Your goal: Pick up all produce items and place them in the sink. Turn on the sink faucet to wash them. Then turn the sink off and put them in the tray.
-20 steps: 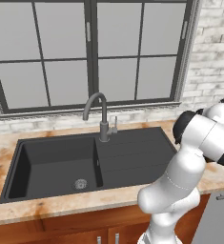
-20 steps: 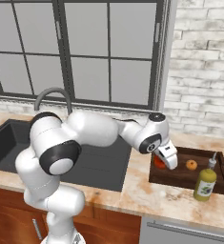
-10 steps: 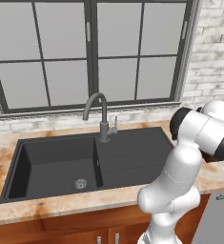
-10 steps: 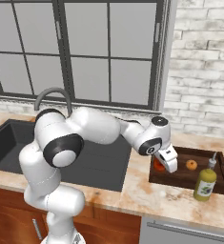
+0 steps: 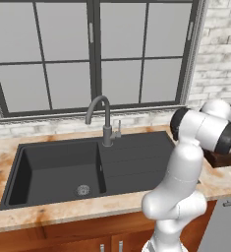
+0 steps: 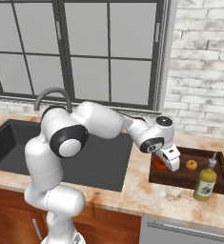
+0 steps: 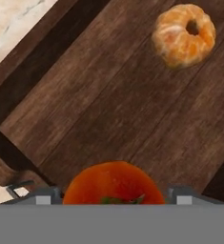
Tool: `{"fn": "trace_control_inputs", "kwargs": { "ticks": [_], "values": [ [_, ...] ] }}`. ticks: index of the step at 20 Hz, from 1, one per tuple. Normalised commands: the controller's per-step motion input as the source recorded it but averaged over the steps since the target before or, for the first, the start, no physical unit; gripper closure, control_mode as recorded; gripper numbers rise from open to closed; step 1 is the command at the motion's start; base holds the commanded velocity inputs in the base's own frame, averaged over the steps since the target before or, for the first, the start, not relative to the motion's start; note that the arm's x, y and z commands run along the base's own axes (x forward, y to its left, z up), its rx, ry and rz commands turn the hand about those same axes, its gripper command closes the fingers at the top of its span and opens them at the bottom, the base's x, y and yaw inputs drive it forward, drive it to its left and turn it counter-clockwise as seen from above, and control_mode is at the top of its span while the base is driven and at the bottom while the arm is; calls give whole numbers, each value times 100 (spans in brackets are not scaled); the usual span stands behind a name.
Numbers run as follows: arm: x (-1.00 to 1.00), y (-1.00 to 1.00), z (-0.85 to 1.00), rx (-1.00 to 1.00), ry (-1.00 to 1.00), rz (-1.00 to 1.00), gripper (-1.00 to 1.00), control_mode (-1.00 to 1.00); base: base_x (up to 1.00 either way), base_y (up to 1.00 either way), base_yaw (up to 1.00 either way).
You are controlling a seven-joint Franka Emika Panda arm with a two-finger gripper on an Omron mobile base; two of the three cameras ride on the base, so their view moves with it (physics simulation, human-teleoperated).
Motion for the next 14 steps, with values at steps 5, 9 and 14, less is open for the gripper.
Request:
{"fn": "trace_control_inputs", "kwargs": {
  "ticks": [5, 9, 14],
  "values": [
    [8, -1, 10, 0, 0, 1, -100, -100, 0, 0, 0],
    [4, 0, 23, -3, 3, 0, -100, -100, 0, 0, 0],
    [0, 0, 38, -4, 0, 0, -100, -100, 0, 0, 0]
  ]
}}
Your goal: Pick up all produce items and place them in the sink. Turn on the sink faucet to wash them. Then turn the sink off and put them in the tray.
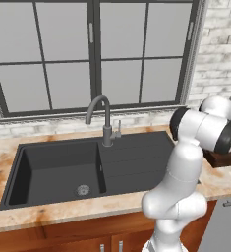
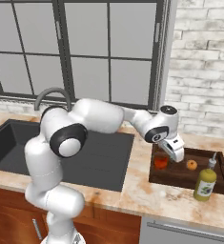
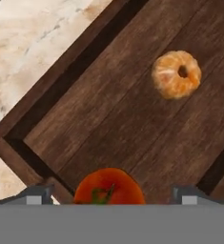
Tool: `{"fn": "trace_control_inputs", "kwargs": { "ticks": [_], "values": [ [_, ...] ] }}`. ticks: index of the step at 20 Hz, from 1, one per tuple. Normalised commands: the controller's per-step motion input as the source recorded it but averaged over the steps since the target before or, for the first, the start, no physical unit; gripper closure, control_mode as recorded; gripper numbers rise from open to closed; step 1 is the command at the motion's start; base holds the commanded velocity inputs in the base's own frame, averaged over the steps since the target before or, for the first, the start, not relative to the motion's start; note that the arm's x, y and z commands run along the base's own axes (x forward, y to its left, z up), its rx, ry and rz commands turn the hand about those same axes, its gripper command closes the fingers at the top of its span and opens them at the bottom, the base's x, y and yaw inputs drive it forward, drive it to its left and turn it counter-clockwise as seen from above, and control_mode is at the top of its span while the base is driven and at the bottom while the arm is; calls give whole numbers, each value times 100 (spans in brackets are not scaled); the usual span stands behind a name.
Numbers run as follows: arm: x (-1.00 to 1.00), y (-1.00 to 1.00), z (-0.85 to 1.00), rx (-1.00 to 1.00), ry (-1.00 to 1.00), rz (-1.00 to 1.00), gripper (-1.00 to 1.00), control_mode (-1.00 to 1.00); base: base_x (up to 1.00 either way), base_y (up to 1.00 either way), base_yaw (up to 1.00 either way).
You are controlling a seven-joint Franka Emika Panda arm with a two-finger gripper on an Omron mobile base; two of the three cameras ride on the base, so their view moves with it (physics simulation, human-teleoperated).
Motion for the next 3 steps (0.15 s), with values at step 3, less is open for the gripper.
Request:
{"fn": "trace_control_inputs", "kwargs": {
  "ticks": [3],
  "values": [
    [-1, 0, 31, -5, 0, 0, -100, -100, 0, 0, 0]
  ]
}}
